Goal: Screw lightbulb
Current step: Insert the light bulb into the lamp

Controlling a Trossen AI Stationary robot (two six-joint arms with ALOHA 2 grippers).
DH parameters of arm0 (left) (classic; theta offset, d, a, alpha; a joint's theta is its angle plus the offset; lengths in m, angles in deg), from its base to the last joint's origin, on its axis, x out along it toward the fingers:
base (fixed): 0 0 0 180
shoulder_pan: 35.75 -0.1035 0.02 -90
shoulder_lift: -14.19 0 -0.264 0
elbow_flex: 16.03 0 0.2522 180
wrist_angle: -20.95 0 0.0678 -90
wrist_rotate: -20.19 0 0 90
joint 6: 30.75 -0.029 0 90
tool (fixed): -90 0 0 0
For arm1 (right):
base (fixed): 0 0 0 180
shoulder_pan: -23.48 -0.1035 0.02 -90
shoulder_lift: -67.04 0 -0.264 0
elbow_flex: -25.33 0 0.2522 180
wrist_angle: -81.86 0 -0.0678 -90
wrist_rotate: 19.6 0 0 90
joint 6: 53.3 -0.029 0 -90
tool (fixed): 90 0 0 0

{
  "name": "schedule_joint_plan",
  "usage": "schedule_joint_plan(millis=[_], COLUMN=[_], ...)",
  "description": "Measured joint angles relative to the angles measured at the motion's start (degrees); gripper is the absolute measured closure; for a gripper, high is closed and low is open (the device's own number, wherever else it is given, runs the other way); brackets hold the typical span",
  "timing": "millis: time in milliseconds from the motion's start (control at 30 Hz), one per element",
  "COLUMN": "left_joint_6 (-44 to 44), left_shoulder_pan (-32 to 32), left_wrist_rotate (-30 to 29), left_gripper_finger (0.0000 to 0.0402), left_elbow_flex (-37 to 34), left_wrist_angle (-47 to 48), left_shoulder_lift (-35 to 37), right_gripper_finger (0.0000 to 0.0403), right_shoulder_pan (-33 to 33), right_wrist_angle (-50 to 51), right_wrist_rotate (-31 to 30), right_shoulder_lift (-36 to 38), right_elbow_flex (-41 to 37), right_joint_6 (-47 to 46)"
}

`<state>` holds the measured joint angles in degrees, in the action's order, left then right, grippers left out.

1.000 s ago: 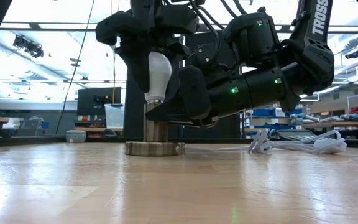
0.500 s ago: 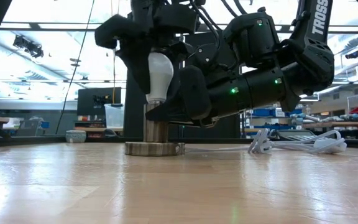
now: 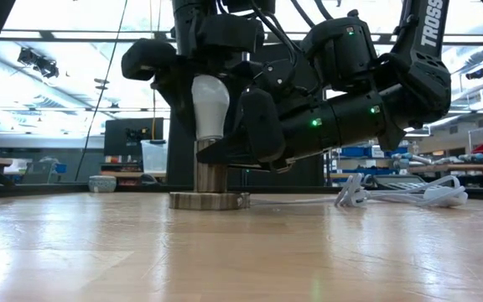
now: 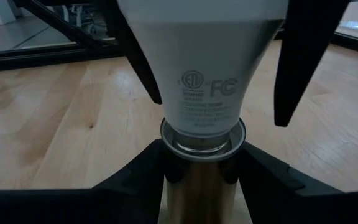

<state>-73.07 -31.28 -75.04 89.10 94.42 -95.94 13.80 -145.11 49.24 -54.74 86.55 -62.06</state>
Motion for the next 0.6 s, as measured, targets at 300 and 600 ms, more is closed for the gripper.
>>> schedule_joint_plan(millis=[300, 600], left_joint_6=[-2.87, 2.08], left_shoulder_pan=[0.0, 0.0], left_wrist_rotate=[-0.11, -0.22], left_gripper_finger=[0.0129, 0.0144], left_elbow_flex=[-0.04, -0.04], left_wrist_angle=[-0.2, -0.13], left_shoulder_lift=[-0.04, -0.08], right_gripper_finger=[0.0223, 0.0223], right_shoulder_pan=[0.0, 0.0], right_wrist_angle=[-0.02, -0.02], right_wrist_rotate=[0.02, 0.04], right_shoulder_lift=[0.0, 0.0], right_elbow_flex=[0.0, 0.0], right_joint_6=[-0.01, -0.02])
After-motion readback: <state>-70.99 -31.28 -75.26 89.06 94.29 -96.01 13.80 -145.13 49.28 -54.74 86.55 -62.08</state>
